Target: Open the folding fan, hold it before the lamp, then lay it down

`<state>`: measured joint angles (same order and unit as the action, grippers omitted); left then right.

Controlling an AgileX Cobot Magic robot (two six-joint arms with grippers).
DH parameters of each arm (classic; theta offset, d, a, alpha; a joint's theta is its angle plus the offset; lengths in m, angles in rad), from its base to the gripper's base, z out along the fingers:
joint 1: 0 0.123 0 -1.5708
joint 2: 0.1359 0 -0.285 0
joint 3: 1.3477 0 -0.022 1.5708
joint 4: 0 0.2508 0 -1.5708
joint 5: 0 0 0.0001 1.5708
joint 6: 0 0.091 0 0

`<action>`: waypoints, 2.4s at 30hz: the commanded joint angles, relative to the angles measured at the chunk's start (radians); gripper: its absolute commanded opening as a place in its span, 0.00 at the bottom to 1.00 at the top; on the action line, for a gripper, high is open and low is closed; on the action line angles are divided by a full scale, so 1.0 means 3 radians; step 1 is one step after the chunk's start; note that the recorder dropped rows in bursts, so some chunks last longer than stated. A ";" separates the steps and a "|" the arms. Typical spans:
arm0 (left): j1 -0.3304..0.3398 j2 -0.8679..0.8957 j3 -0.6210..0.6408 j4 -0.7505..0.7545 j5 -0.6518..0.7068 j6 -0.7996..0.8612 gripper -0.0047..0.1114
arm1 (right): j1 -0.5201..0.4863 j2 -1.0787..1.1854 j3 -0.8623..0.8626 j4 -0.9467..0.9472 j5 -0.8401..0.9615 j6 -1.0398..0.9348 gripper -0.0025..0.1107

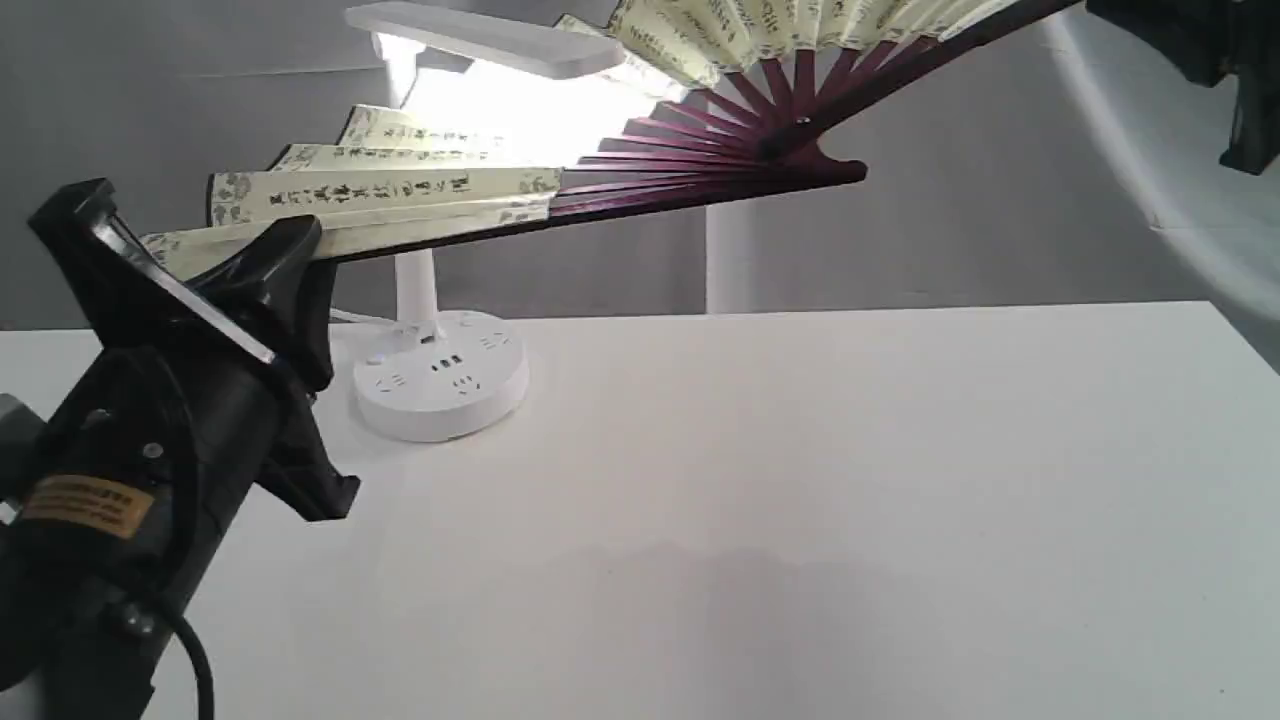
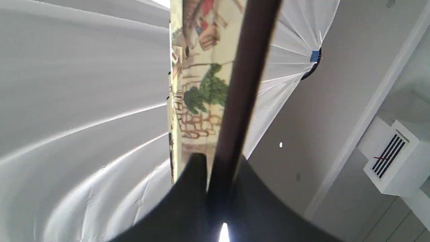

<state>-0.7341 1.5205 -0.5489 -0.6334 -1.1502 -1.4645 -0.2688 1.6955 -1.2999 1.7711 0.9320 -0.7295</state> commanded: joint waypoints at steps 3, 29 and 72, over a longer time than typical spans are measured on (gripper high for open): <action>0.0011 -0.0066 -0.0012 0.0017 -0.0236 -0.0193 0.04 | 0.0003 -0.0012 -0.0019 -0.0089 -0.0039 -0.0134 0.02; 0.0011 -0.0059 -0.0005 0.0007 -0.0162 -0.0059 0.04 | 0.0003 -0.0004 0.0021 -0.0259 -0.0117 -0.0009 0.02; 0.0011 0.0922 -0.0041 0.0256 0.0596 -0.0096 0.04 | 0.0003 0.0167 0.0994 -0.0434 -0.0910 -0.0181 0.02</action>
<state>-0.7320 1.7833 -0.5493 -0.5899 -0.9424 -1.4743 -0.2688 1.7389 -1.0074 1.6702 0.6591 -0.7435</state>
